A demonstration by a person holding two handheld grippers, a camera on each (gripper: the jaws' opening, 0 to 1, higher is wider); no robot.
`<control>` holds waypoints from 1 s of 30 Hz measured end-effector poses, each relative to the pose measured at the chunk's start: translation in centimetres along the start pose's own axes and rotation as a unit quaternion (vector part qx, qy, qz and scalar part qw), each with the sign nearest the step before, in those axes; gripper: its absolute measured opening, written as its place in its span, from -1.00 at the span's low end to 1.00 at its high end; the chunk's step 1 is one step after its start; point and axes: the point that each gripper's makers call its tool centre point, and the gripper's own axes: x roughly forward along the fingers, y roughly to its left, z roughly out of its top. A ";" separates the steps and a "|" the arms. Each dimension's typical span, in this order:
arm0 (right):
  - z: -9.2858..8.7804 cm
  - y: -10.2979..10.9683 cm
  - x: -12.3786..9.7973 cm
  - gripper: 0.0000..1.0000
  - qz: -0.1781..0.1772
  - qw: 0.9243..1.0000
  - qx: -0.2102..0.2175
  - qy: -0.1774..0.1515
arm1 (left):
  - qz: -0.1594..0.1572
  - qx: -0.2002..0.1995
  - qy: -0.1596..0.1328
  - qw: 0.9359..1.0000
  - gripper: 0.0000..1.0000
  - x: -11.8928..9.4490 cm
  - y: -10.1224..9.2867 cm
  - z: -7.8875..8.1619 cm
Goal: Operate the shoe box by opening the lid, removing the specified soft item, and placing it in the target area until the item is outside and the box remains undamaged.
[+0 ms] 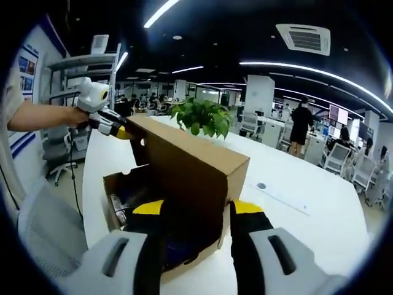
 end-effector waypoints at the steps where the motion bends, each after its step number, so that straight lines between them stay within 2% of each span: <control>1: 0.1 -0.3 0.1 -0.27 -0.001 1.000 -0.001 0.000 | 0.004 0.000 0.000 1.000 -0.72 0.2 0.2 0.1; 8: 0.5 -1.5 0.8 -0.36 -0.011 1.000 -0.001 -0.004 | 0.021 0.004 -0.002 1.000 -0.91 0.9 1.4 0.5; 13: 0.7 -2.5 1.2 -0.46 -0.023 1.000 0.001 -0.005 | 0.026 -0.001 -0.002 1.000 -0.92 1.3 1.9 0.8; 15: 0.6 -3.1 1.3 -0.56 -0.031 1.000 0.004 -0.003 | 0.029 -0.007 -0.002 1.000 -0.93 1.6 2.1 0.9; 18: 0.1 -4.0 1.2 -0.69 -0.043 0.999 0.025 0.005 | 0.031 -0.014 -0.002 0.999 -0.94 1.9 2.4 1.0; 23: -1.3 -4.9 1.1 -0.71 -0.054 0.998 0.035 0.018 | 0.032 -0.012 -0.002 0.999 -0.94 2.4 2.7 1.1; 30: -3.2 -5.2 1.2 -0.73 -0.057 0.997 0.034 0.035 | 0.032 -0.010 0.000 0.999 -0.94 3.1 2.9 1.4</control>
